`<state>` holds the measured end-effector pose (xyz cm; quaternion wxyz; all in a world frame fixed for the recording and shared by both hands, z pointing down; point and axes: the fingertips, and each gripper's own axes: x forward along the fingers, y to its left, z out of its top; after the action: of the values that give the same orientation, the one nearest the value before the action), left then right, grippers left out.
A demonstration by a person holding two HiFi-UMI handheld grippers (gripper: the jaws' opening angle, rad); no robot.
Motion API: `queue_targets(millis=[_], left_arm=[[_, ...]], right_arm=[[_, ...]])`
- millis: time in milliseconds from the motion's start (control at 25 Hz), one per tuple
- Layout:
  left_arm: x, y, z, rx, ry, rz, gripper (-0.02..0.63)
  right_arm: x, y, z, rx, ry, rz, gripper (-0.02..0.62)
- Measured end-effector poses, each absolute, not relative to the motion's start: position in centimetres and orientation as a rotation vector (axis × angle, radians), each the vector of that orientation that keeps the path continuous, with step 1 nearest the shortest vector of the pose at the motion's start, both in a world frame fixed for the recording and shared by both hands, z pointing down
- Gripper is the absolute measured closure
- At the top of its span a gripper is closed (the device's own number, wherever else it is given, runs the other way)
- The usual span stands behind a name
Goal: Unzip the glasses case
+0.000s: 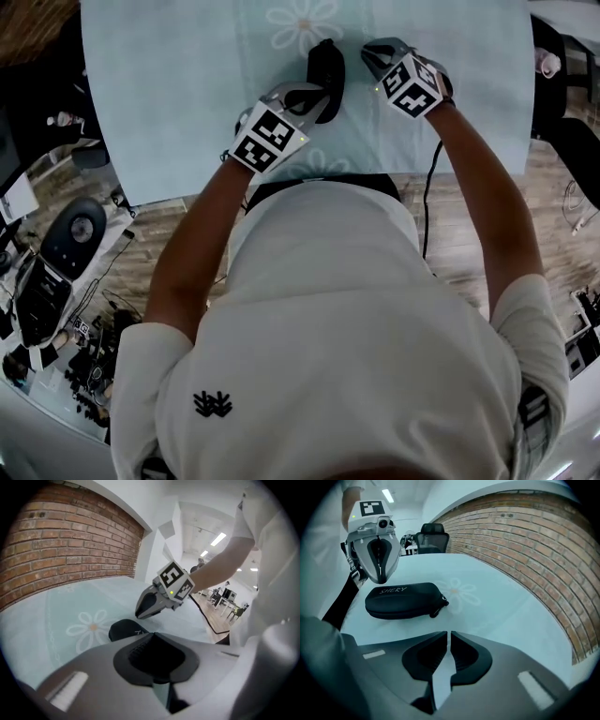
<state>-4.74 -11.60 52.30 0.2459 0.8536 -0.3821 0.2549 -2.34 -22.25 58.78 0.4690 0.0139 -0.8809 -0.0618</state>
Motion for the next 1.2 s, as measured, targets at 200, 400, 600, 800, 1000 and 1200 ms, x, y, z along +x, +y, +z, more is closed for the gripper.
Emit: queue_targets(millis=[200, 400, 600, 800, 1000, 1200], left_arm=[[-5.7, -10.7, 51.5, 2.342, -1.074, 0.671, 0.549], [-5.6, -9.5, 50.5, 2.359, -1.138, 0.638, 0.549], [-9.4, -8.0, 48.5, 2.353, -1.165, 0.553, 0.549], [-13.0, -5.0, 46.9, 2.330, -1.160, 0.485, 0.549], [-14.3, -1.8, 45.6, 2.346, -1.139, 0.443, 0.549], [-14.8, 1.4, 44.6, 2.364, -1.119, 0.441, 0.549]], right_arm=[[0.4, -19.8, 57.6, 0.174, -2.187, -0.039, 0.584], [3.8, -16.3, 56.6, 0.329, -2.244, 0.091, 0.595], [3.1, -12.3, 54.4, 0.442, -2.262, 0.187, 0.595], [1.7, -8.3, 51.9, 0.537, -2.295, 0.229, 0.595], [1.4, -4.5, 49.9, 0.603, -2.334, 0.257, 0.595], [1.0, -0.9, 48.1, 0.635, -2.359, 0.256, 0.595]])
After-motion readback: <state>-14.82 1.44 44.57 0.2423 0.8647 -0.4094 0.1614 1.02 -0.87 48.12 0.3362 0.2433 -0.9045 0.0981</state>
